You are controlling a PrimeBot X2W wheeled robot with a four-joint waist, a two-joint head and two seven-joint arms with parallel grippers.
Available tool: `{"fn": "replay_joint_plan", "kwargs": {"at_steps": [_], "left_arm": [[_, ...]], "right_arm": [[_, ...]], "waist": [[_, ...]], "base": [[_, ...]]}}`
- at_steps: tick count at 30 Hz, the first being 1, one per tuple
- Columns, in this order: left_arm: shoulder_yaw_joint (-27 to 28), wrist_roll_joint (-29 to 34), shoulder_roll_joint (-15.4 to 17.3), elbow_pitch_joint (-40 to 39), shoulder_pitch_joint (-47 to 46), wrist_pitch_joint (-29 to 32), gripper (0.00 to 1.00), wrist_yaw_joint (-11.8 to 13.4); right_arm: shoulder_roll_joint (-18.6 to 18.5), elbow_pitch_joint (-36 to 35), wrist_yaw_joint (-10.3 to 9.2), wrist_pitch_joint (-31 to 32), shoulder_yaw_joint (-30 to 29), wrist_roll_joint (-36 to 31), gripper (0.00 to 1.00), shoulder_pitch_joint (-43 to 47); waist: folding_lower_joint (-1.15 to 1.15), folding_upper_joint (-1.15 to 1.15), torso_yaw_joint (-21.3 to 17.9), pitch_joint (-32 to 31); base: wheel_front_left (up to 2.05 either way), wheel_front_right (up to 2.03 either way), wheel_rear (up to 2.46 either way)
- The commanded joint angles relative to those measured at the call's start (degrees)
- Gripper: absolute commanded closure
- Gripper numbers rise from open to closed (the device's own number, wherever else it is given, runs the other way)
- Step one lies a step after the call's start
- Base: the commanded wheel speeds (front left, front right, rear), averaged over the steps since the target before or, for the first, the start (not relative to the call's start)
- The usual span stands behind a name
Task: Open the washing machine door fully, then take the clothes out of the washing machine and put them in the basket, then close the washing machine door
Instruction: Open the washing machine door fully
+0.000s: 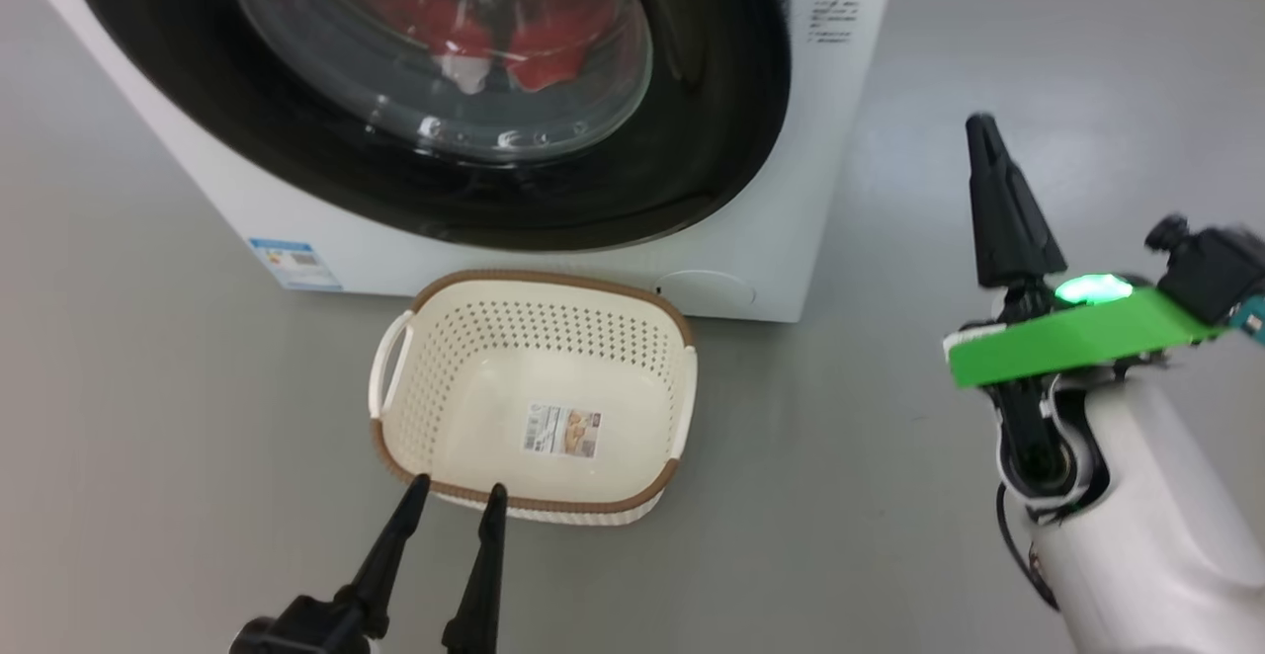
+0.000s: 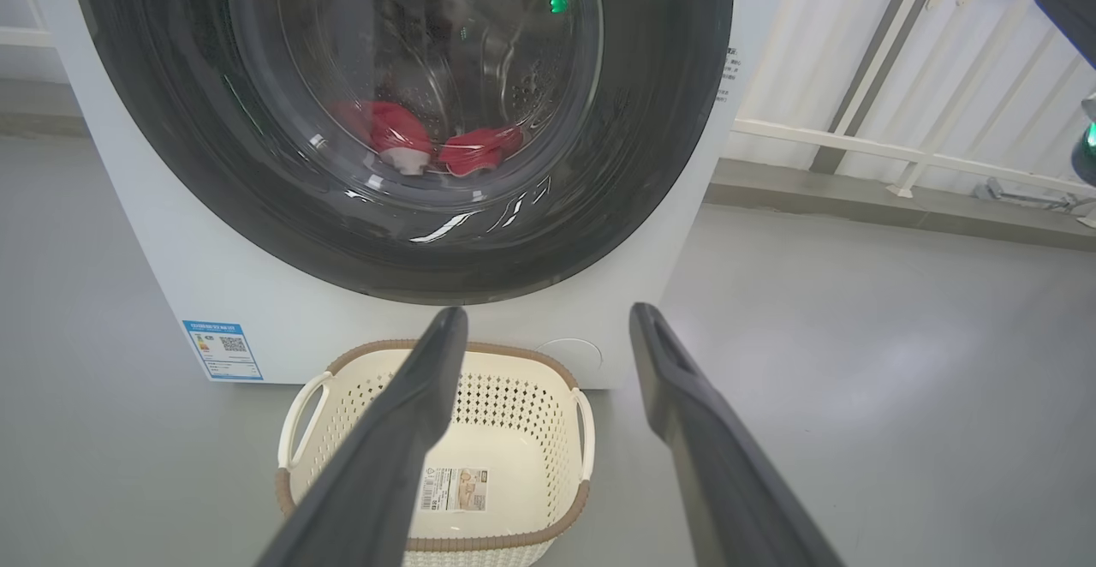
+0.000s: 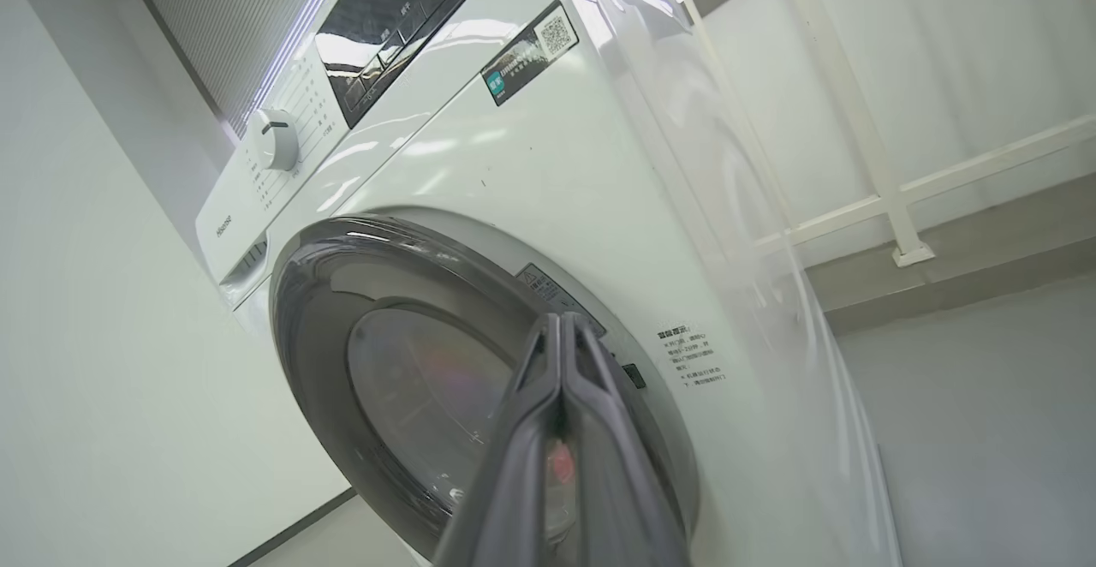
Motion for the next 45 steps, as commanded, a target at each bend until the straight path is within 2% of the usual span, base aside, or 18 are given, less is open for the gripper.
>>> {"fn": "replay_joint_plan", "kwargs": {"at_steps": [1,5,14,20,31,45], "left_arm": [[1.2,-0.4,0.3,-1.4,-2.0,-0.7,0.0,0.3],[0.2,-1.3,0.3,-1.4,-3.3,-0.7,0.0,0.6],[-1.4,-2.6,0.3,-1.5,-5.6,-0.7,0.0,1.0],[-2.4,-3.6,0.3,-1.7,-7.4,-0.7,0.0,1.2],[-4.5,-5.6,0.3,-1.7,-10.6,-0.7,0.0,1.5],[-5.8,-7.0,0.3,-1.7,-11.7,-0.7,0.0,1.8]], "right_arm": [[-0.5,-0.8,0.44,-0.4,1.8,1.1,1.0,-3.0],[-2.5,1.4,0.44,-0.4,2.8,4.8,1.0,-7.4],[-7.6,6.4,0.44,-0.2,5.9,19.7,1.0,-16.7],[-10.8,9.7,0.44,2.3,7.0,27.8,1.0,-23.3],[-14.0,15.6,0.44,16.9,10.4,39.9,1.0,-32.8],[-15.2,22.2,0.44,32.3,11.3,47.4,1.0,-39.0]], "waist": [[0.0,0.0,2.8,2.8],[0.0,0.0,4.6,4.4],[0.0,0.0,7.2,7.6],[0.0,0.0,8.5,10.3],[0.0,0.0,10.7,14.3],[0.0,0.0,12.4,16.0]], "base": [[0.0,0.0,0.0],[0.0,0.0,0.0],[0.0,0.0,0.0],[0.0,0.0,0.0],[0.0,0.0,0.0],[0.0,0.0,0.0]]}}
